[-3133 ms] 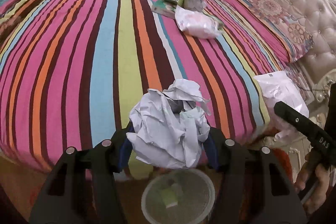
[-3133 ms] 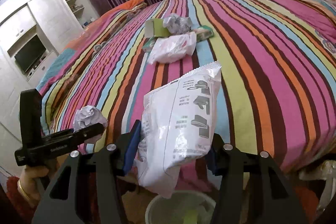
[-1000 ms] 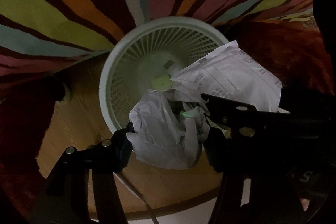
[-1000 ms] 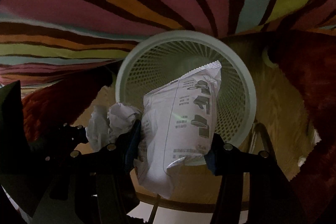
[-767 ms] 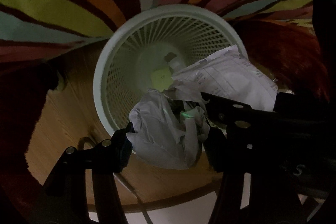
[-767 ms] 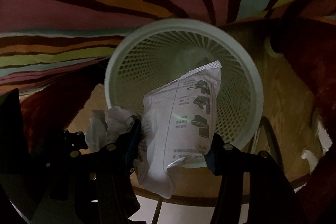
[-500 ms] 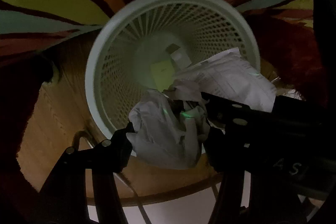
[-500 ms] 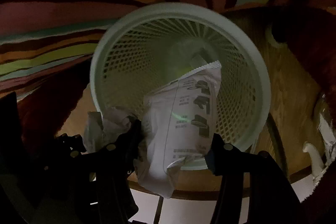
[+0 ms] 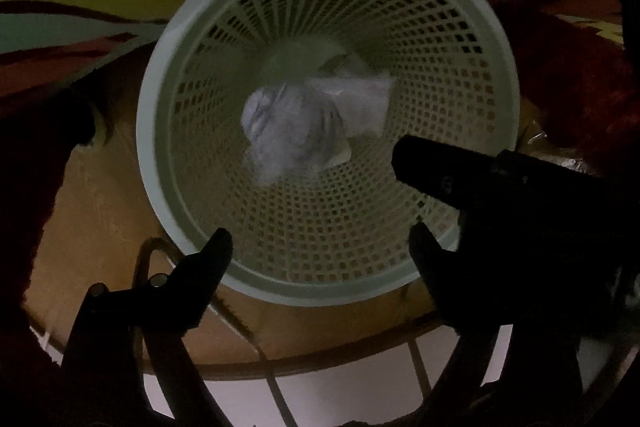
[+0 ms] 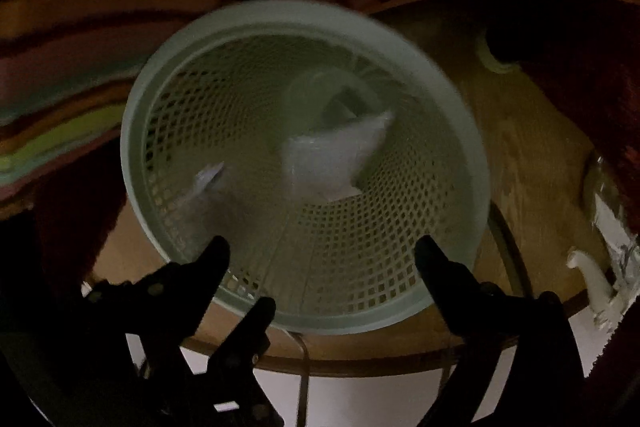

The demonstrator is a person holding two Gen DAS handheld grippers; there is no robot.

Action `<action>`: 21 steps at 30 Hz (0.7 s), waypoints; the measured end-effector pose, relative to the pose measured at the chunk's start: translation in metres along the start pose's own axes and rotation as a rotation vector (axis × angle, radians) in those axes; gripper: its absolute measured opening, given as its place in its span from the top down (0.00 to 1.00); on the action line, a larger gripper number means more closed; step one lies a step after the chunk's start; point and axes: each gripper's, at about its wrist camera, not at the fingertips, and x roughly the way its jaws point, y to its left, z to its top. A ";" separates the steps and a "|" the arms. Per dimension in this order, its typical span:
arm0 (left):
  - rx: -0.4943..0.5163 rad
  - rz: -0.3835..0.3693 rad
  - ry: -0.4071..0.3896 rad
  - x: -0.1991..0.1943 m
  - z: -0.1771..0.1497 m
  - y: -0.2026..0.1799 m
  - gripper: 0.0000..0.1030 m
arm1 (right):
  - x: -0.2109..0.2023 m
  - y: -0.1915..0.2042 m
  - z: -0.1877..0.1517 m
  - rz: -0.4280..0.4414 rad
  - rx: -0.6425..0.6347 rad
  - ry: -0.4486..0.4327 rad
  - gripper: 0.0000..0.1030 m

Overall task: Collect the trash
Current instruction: 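Open the left tool over the basket while the right tool releases the packet into it, then raise both open tools from the basket back toward the bed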

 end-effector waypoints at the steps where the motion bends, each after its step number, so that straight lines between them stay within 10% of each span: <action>1: -0.003 -0.001 -0.009 -0.001 0.000 0.001 0.15 | -0.001 -0.002 0.001 0.005 0.009 -0.004 0.13; 21: -0.078 -0.012 -0.031 -0.013 -0.014 0.018 0.15 | -0.018 -0.005 -0.006 0.046 -0.002 -0.049 0.13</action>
